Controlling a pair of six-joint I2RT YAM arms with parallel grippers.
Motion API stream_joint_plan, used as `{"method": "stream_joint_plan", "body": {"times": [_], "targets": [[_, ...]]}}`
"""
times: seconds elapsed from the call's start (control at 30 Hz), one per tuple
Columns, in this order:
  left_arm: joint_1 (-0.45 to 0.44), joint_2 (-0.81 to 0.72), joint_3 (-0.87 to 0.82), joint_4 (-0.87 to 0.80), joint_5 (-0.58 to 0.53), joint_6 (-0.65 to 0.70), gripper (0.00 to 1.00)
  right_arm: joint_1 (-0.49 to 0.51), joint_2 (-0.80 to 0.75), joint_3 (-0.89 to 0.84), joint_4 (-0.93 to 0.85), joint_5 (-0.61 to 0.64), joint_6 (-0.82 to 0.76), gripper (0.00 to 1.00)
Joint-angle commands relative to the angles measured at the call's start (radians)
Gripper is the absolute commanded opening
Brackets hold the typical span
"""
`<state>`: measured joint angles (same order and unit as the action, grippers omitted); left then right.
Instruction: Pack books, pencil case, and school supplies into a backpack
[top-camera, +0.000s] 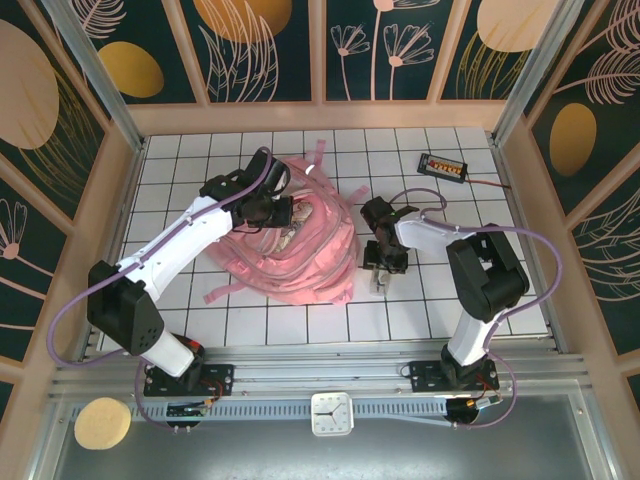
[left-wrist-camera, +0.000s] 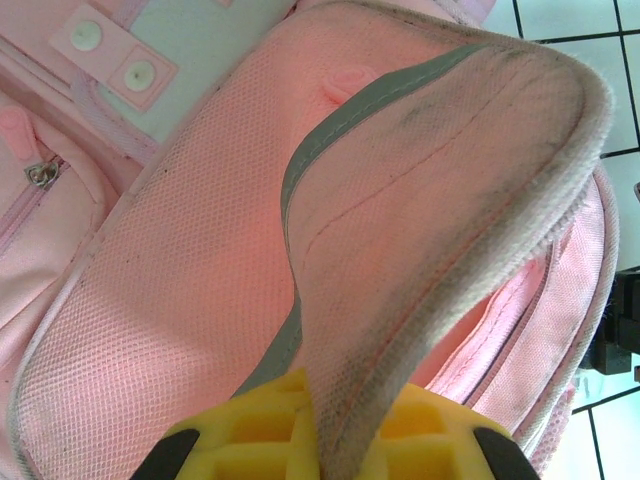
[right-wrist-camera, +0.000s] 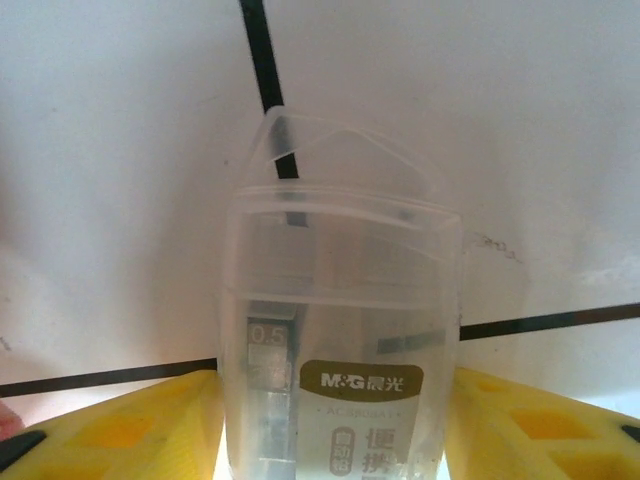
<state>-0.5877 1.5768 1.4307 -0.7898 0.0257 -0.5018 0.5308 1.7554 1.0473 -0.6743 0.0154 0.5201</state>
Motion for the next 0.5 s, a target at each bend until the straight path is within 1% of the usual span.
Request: {"method": "stream_joint_plan", "body": {"times": [0.0, 0.07, 0.13, 0.3, 0.47], "targets": [[0.005, -0.05, -0.004, 0.032, 0.035, -0.029, 0.0, 0.011, 0.005, 0.013, 0.021, -0.029, 0.004, 0.5], [0.005, -0.05, -0.006, 0.037, 0.041, -0.032, 0.0, 0.011, -0.014, 0.013, 0.015, -0.028, 0.009, 0.48], [0.005, -0.052, -0.008, 0.042, 0.048, -0.037, 0.0, 0.006, -0.042, 0.016, 0.006, -0.042, 0.017, 0.41], [0.005, -0.054, -0.001, 0.05, 0.065, -0.048, 0.0, -0.014, -0.155, 0.06, -0.038, -0.116, 0.078, 0.41], [0.003, -0.05, 0.006, 0.07, 0.089, -0.064, 0.0, -0.017, -0.25, 0.18, -0.071, -0.213, 0.191, 0.41]]}}
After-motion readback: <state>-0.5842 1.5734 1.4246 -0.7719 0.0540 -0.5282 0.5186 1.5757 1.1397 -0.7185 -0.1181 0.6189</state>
